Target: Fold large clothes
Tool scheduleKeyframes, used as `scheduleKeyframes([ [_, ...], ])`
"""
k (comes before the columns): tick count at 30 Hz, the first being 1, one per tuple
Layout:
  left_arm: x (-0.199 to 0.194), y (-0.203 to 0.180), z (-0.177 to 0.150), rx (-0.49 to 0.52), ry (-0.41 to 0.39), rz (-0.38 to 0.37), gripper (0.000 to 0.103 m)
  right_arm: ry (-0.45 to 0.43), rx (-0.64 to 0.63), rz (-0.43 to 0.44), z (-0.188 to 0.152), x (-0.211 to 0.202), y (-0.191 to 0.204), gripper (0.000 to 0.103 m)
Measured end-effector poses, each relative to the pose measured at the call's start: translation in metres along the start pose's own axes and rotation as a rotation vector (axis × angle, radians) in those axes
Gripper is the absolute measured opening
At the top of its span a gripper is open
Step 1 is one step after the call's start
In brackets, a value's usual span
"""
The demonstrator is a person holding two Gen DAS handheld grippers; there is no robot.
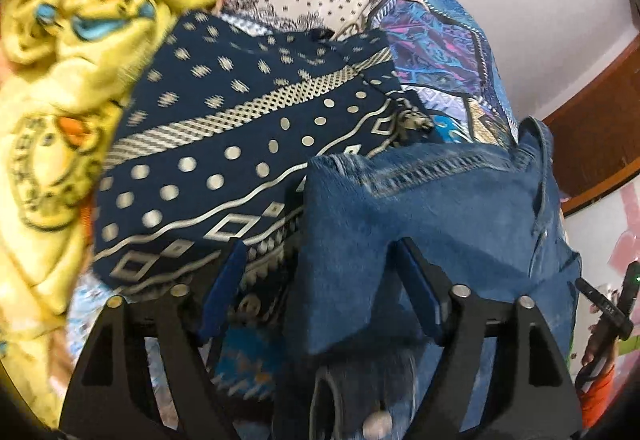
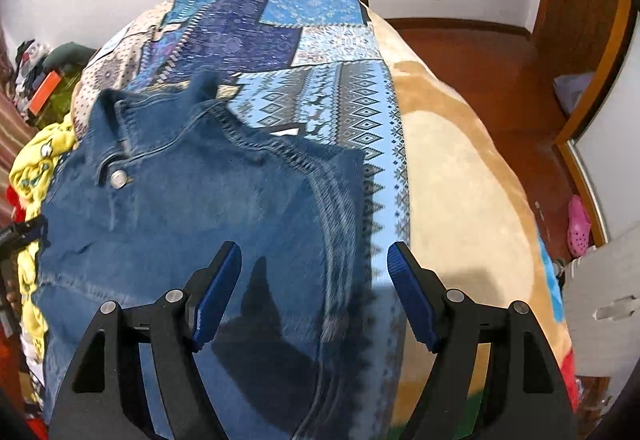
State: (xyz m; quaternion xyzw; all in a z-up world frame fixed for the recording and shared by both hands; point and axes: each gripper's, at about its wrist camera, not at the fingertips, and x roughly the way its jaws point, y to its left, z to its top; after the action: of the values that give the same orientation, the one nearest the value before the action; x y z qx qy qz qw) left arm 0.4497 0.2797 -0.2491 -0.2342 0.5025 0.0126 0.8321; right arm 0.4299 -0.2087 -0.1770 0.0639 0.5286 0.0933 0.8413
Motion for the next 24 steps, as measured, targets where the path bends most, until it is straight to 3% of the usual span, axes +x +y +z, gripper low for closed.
scheduleKeyframes([
  [2,0.009,0.002,0.002,-0.036,0.020,-0.057,0.061,0.026,0.029,0.020,0.005,0.009,-0.006,0.069],
  [4,0.011,0.000,0.002,-0.062,0.035,-0.133,0.044,0.046,0.041,0.045,0.009,0.017,-0.007,0.048],
  [5,0.011,-0.002,0.003,-0.060,0.034,-0.127,0.043,0.042,0.040,0.047,0.011,0.019,-0.007,0.044],
  [7,0.010,-0.007,0.004,-0.047,0.024,-0.111,0.033,0.033,0.045,0.045,0.015,0.022,-0.005,0.027],
  [9,0.006,-0.009,0.005,-0.050,0.015,-0.107,0.023,0.010,0.081,0.044,0.018,0.023,-0.004,0.022],
  [15,-0.026,-0.035,0.011,0.108,-0.043,0.010,0.019,-0.085,0.063,0.040,0.036,0.006,0.013,0.016],
  [20,-0.058,-0.042,0.032,0.131,-0.141,0.057,0.019,-0.182,-0.027,0.037,0.067,-0.019,0.042,0.015],
  [24,-0.058,-0.041,0.053,0.140,-0.186,0.132,0.019,-0.244,-0.039,0.026,0.090,-0.015,0.059,0.016],
])
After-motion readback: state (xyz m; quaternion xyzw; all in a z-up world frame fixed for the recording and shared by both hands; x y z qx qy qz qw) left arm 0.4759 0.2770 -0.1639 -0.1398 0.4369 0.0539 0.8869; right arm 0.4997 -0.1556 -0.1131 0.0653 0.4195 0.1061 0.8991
